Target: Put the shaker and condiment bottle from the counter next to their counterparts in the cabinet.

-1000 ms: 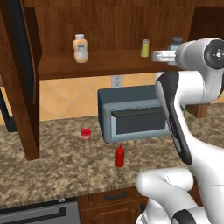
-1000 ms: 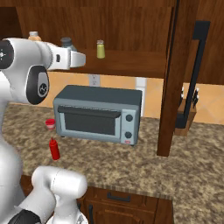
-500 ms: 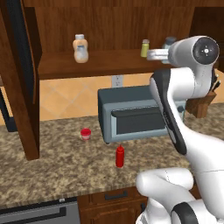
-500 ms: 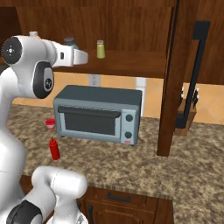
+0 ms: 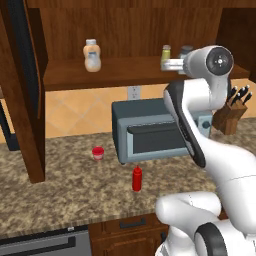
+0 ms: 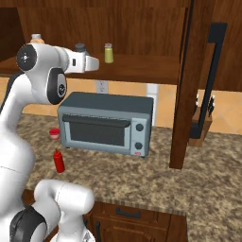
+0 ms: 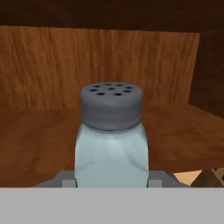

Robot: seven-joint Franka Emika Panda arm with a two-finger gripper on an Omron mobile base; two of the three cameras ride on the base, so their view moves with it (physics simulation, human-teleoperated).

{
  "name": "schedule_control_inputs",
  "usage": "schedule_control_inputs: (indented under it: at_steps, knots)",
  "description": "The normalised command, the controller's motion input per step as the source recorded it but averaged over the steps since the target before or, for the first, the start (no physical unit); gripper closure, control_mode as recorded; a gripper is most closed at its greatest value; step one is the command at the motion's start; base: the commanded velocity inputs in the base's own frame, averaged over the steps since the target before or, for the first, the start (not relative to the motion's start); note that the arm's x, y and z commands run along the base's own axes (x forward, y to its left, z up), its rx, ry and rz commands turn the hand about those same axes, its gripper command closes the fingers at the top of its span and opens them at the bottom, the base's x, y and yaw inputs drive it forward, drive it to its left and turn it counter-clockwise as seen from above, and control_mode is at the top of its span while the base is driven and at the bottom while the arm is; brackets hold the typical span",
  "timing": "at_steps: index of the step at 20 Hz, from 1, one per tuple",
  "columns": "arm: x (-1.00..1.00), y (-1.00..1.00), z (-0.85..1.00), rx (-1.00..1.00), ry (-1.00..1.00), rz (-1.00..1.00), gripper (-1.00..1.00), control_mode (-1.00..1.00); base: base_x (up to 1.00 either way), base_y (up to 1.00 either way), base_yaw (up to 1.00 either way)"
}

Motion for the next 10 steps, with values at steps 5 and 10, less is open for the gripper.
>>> schedule_control_inputs:
  at_steps: [5,10]
  knots:
    - [0.33,0.1,-0.12,0.0,0.01,0.0,1.0,-1.0,0.0,0.0,0.0]
    - [0.38,0.1,-0.06,0.0,0.03,0.0,1.0,-1.0,0.0,0.0,0.0]
